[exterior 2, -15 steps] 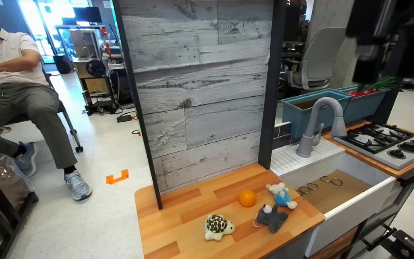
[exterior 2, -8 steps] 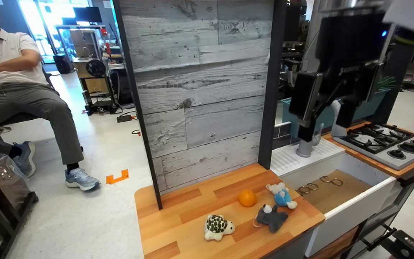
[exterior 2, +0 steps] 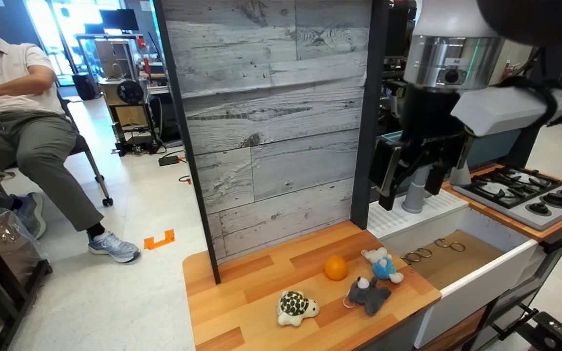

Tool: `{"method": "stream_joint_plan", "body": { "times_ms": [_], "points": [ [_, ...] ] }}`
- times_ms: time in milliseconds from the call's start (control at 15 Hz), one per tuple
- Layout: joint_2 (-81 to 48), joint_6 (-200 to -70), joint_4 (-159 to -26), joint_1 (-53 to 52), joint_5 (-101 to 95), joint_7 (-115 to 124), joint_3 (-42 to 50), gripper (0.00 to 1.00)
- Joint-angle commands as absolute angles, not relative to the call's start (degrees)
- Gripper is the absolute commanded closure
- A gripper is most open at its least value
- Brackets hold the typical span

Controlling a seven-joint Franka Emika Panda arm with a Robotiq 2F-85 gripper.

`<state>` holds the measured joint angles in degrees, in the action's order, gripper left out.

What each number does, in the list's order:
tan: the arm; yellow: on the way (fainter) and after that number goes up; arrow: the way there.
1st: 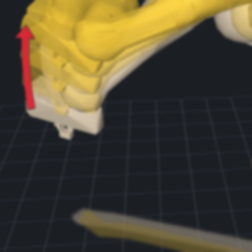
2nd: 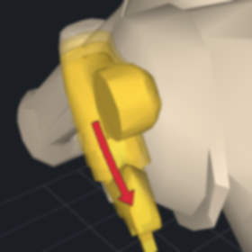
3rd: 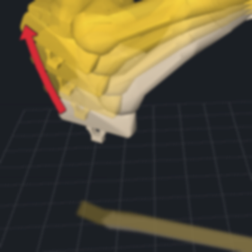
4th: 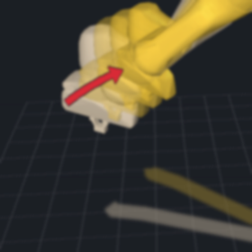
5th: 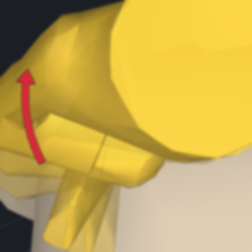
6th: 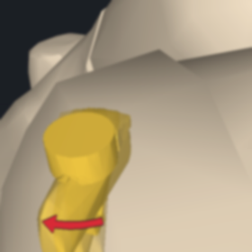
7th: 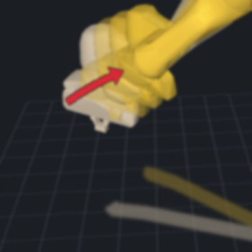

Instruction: Move the orange ball slightly to the left

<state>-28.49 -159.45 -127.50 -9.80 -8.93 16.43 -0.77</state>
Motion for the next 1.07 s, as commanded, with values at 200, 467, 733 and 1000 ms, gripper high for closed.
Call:
{"method": "stream_joint_plan", "body": {
  "times_ms": [200, 467, 733, 1000],
  "points": [
    [-37.5, -157.8, -118.4, -14.9, -9.1, 15.8, 2.4, 0.00],
    [-41.8, -156.1, -113.9, -16.3, -8.6, 14.6, 1.7, 0.00],
    [-46.3, -151.7, -108.2, -16.9, -8.3, 13.8, 1.1, 0.00],
    [-50.8, -146.4, -102.4, -17.4, -8.6, 13.2, 0.7, 0.00]
  ]
}}
